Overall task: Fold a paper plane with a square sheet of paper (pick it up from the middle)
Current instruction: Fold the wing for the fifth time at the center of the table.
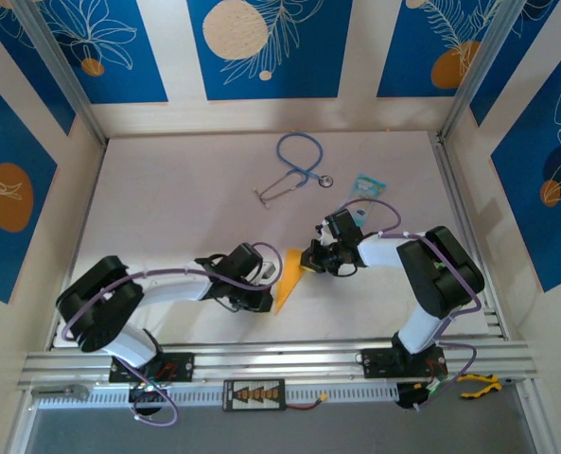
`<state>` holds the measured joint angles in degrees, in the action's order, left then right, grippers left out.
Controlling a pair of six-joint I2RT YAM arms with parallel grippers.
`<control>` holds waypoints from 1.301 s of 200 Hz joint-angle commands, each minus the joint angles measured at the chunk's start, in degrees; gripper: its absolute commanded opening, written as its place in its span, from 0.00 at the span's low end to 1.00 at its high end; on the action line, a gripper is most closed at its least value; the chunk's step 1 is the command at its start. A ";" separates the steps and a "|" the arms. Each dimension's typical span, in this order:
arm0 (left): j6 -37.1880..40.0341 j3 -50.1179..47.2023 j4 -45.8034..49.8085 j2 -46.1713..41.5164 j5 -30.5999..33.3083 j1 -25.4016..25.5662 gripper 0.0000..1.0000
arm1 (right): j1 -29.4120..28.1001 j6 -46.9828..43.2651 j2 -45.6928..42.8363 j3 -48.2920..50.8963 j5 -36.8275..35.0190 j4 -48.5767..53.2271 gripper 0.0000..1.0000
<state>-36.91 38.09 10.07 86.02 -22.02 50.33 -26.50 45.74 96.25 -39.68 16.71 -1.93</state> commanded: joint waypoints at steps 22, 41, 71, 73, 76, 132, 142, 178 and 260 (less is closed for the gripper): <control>0.61 3.77 -0.24 -2.59 5.38 -0.03 0.05 | 0.40 0.81 0.20 1.38 -4.06 3.52 0.04; 0.54 7.46 -2.80 1.09 2.72 -0.23 0.05 | 0.40 1.00 0.34 1.38 -3.83 3.43 0.04; 0.82 13.51 -2.81 8.81 2.93 -0.23 0.03 | 0.40 1.35 0.44 1.66 -3.18 2.60 0.04; 0.86 13.81 -2.78 9.21 3.08 -0.23 0.02 | 0.40 1.32 0.43 1.65 -3.13 2.52 0.04; 1.03 14.15 -2.75 9.97 3.38 -0.25 0.02 | 0.40 1.43 0.41 1.71 -3.03 2.40 0.04; 2.65 16.04 -0.60 17.58 5.29 0.05 0.00 | 2.34 0.34 -0.09 1.04 -1.86 1.70 0.05; 2.37 15.21 -1.04 17.86 4.87 0.04 0.00 | 3.12 0.00 -0.26 1.16 -1.48 1.12 0.05; 0.69 11.71 -4.26 17.78 3.50 0.10 0.00 | 7.79 -0.82 0.30 0.49 0.77 -1.16 0.05; -5.98 10.51 -7.67 7.25 9.61 1.47 0.06 | 10.72 -2.40 -8.16 -0.89 0.94 3.67 0.11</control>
<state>-40.25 49.25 0.99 99.48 -16.86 51.13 -14.70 44.10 93.65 -41.25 16.95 -0.69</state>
